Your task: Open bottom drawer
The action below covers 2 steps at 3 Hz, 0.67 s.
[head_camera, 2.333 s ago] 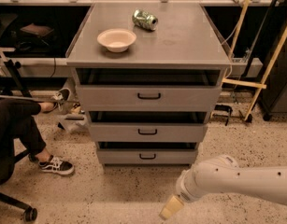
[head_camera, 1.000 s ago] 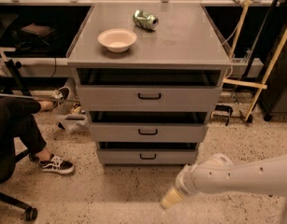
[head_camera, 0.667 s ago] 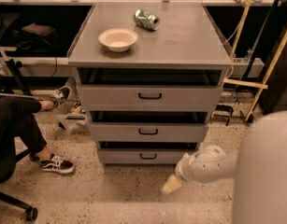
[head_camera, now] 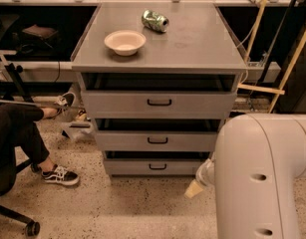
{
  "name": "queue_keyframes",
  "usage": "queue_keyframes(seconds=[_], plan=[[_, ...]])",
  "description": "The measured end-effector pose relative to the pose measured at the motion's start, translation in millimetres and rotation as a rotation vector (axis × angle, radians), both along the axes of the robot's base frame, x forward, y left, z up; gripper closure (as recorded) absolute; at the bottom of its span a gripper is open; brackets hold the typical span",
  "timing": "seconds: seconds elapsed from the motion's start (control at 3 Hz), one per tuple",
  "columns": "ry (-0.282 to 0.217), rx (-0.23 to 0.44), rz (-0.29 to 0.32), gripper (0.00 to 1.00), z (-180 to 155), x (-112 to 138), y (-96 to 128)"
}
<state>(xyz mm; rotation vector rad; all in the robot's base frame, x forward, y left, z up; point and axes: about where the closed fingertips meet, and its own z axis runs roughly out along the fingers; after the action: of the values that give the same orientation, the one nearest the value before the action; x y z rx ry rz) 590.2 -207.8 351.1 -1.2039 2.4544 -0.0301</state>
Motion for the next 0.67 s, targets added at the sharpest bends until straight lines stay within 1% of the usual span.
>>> queue_keyframes(seconds=[0.33,0.67], plan=[[-0.001,-0.013,0.026,0.0,-28,18,6],[-0.041,-0.016,0.066,0.0,-74,57,15]])
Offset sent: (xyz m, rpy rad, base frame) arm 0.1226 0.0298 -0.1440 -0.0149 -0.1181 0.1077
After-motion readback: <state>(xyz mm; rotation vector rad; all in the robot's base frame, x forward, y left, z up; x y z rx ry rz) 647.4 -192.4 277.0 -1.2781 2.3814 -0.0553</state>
